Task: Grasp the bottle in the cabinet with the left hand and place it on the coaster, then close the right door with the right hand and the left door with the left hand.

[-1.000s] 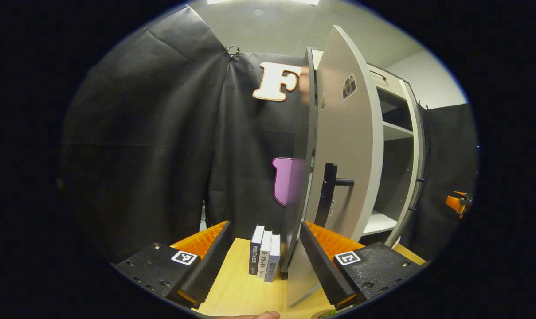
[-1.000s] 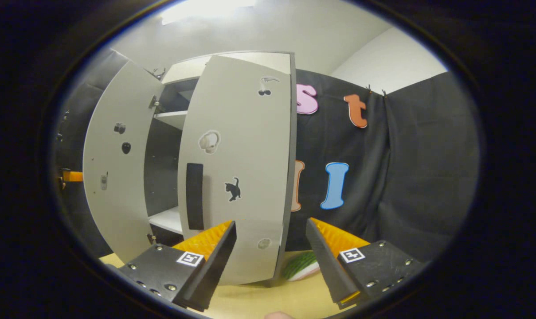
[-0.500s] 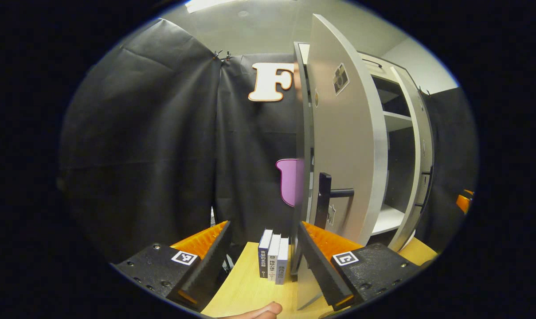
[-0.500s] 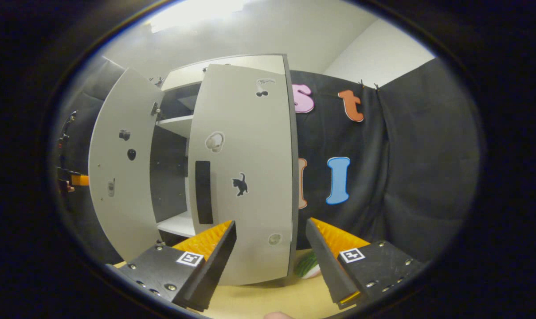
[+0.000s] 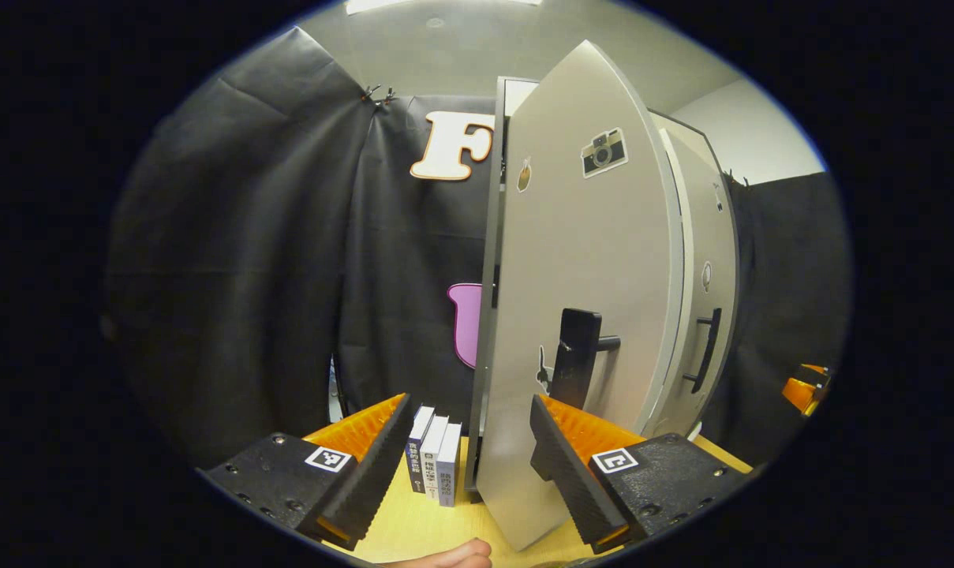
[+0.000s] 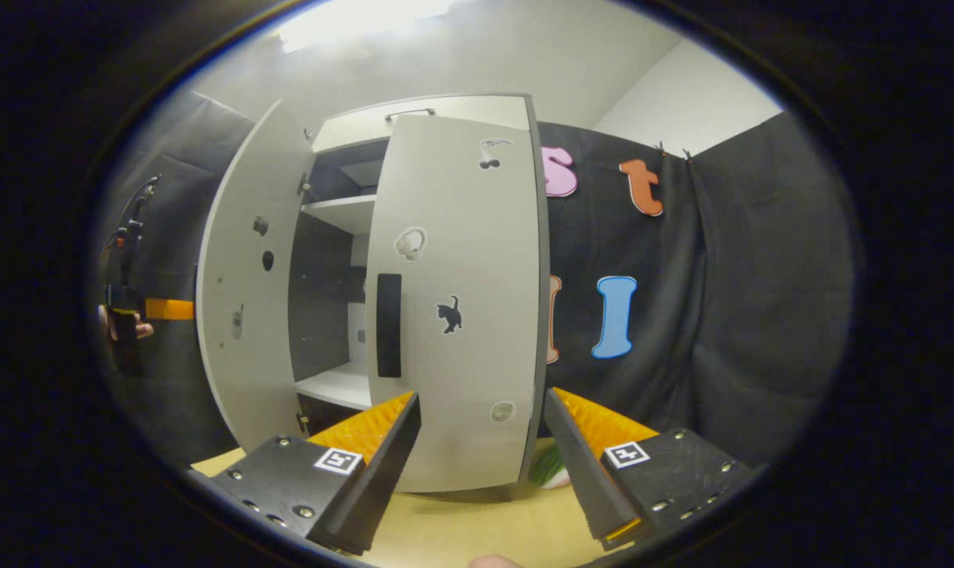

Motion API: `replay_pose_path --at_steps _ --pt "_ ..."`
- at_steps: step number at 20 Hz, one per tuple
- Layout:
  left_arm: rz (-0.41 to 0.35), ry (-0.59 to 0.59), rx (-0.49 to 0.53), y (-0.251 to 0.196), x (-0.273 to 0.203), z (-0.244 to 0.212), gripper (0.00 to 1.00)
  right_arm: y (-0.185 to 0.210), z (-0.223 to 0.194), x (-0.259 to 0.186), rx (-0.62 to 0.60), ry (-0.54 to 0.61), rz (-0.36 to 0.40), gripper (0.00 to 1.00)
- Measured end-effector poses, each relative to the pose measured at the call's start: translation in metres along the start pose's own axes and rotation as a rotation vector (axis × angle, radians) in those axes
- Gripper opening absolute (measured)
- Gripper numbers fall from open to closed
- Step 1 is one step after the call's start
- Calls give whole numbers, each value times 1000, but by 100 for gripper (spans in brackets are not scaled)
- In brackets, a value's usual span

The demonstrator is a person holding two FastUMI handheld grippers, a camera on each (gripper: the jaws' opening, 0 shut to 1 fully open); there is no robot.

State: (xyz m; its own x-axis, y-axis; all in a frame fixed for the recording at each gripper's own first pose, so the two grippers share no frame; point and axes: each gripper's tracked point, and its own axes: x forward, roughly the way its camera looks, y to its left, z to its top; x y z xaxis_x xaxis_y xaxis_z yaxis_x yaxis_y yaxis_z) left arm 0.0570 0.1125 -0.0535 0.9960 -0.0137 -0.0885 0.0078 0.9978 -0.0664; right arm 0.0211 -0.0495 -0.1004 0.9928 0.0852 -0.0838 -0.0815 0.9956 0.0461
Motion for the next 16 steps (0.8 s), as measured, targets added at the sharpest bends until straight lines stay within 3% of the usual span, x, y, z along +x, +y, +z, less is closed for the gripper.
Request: replay_pose_path --at_steps 1,2,4,5,7,10,11,16 --pt "-10 1 -4 -5 2 -1 91 0 0 0 -5 2 2 96" --pt "-21 5 -12 -10 3 -2 95 0 0 0 -7 3 1 96" --pt "-43 11 -27 -18 4 -3 95 2 1 0 -3 10 0 96" --pt "-42 18 -27 -19 7 -4 91 3 2 0 1 11 0 96" --pt "-23 27 -15 -15 11 -7 100 3 4 1 -2 10 -1 96" --pt "-26 29 -31 -16 17 -9 91 -1 5 2 -10 13 -9 96" --pt "-41 35 -44 -19 18 -10 95 -2 4 3 -10 18 -11 96" --pt "-81 52 -57 -36 28 -16 95 -1 1 8 -8 45 -8 96"
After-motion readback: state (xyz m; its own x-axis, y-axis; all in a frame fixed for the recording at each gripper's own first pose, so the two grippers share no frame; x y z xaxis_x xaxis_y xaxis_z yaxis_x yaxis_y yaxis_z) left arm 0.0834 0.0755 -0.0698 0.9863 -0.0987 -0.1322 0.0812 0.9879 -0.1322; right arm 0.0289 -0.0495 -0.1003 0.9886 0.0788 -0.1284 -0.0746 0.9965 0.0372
